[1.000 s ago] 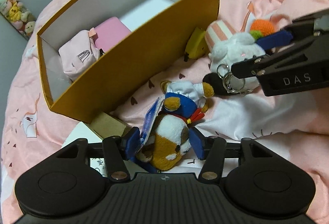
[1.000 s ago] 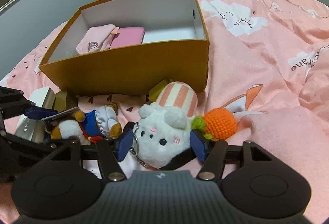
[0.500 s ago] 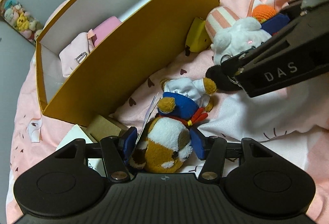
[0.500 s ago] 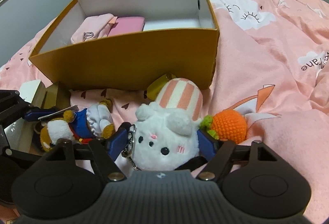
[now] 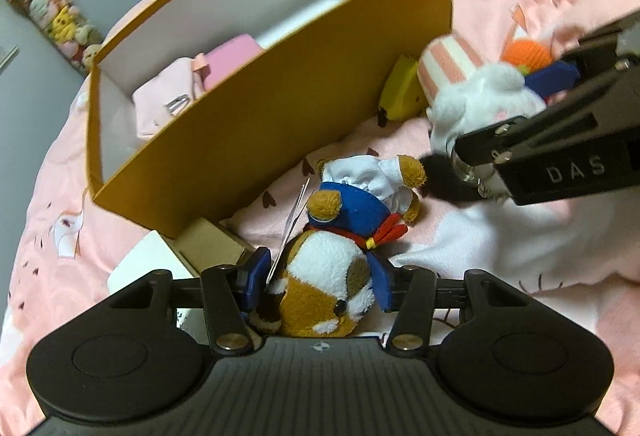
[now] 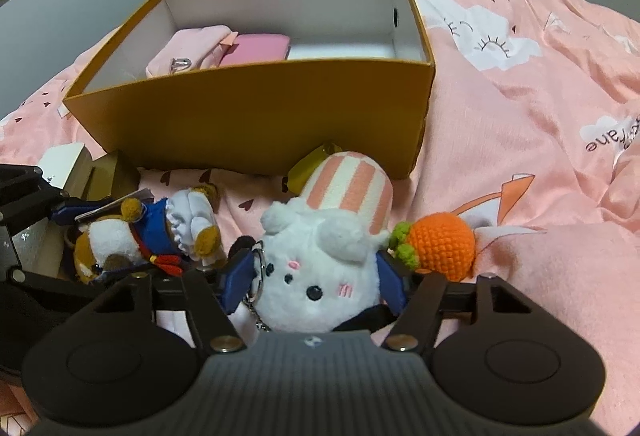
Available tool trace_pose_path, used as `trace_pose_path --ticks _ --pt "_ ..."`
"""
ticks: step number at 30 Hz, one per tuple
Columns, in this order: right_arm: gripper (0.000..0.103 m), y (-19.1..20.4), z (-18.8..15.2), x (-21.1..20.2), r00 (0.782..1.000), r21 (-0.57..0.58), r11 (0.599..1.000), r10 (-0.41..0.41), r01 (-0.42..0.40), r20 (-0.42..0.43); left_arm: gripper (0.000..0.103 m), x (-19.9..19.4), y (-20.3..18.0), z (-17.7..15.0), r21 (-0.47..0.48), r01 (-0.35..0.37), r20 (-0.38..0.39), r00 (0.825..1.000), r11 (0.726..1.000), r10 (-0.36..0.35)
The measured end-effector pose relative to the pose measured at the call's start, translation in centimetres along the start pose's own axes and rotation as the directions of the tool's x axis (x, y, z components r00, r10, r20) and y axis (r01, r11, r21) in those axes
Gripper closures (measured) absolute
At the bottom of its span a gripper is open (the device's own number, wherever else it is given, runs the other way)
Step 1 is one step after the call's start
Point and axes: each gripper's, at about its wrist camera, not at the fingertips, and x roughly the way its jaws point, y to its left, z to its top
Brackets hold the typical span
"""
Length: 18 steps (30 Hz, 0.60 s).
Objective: Organize objects
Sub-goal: 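Lift the plush dog with the left tool while the right tool lifts the white bunny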
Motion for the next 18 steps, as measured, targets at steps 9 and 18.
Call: trace_pose_path --ticks 9,18 --pt "0.052 -0.4 0.4 -1.5 1.000 -0.010 1.000 0.023 -0.023 0.001 0.046 -1.9 3.6 0.3 -0.254 0.123 0.043 0.992 0.959 -0.115" --pt "0.037 -0.8 1.2 -0.4 0.999 0.030 0.999 0.034 -0.032 -0.040 0.047 -1.2 7.2 0.9 -0.494 0.256 0.078 0.965 0.831 -0.251"
